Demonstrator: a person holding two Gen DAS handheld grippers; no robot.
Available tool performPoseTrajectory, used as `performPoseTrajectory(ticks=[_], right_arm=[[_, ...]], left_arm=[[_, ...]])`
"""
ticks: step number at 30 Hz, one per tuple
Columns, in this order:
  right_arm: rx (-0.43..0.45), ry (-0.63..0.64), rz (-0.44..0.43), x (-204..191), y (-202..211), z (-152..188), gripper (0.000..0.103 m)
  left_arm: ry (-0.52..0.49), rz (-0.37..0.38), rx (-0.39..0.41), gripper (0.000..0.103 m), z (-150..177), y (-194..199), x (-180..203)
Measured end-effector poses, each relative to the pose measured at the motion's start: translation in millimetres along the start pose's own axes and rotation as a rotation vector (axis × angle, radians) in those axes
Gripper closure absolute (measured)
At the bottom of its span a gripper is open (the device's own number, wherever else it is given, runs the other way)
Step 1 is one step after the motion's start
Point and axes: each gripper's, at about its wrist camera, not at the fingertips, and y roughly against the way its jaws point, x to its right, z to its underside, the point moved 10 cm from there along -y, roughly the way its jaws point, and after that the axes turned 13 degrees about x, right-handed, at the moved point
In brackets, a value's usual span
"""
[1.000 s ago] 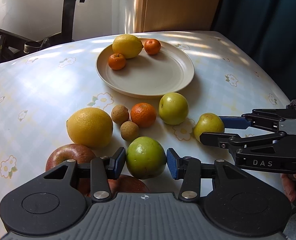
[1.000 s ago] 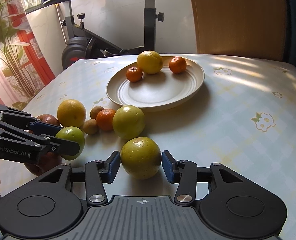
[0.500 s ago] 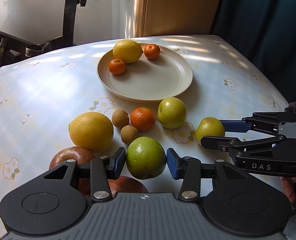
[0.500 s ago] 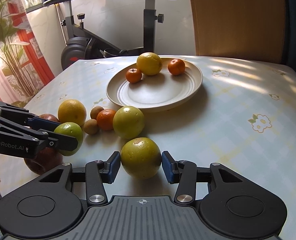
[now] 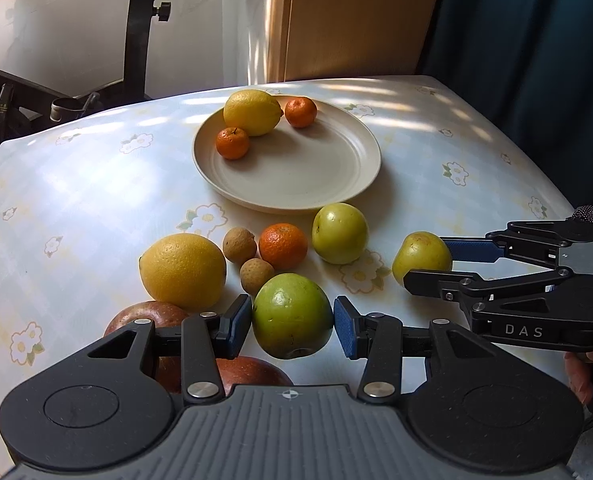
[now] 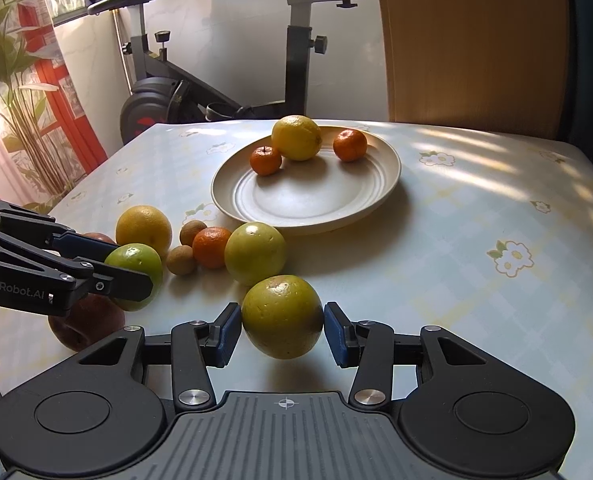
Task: Organize fruits
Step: 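Lift the green apple with the left gripper while the right gripper lifts the pomelo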
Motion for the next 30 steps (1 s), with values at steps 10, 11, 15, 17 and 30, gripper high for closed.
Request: performPoseTrajectory(ticks=[10, 11, 15, 17, 30], right_arm=[[0.01, 0.012, 0.002, -0.4, 4.6, -4.7, 0.061], [0.01, 0.013, 0.002, -0.8, 4.9, -4.9, 0.061], [0.012, 0.016, 0.003, -0.5, 6.0, -5.0, 0.061], [0.012, 0.018, 0.003, -0.4, 5.9, -6.1, 0.061], [0.013, 0.019, 0.004, -0.6, 6.6, -6.7, 0.061]], left_arm=[[-0.007, 0.004, 0.015, 0.056, -2.9, 6.5, 0.9], [-0.008, 0.005, 0.015, 0.056, -2.9, 6.7, 0.9], [-0.009, 0.005, 0.017, 0.056, -2.9, 6.8, 1.2], [-0.01, 0.006, 0.018, 0.056, -3.1, 7.3, 1.2], [-0.015, 0.011, 0.022, 0.056, -3.0, 8.4, 2.1]])
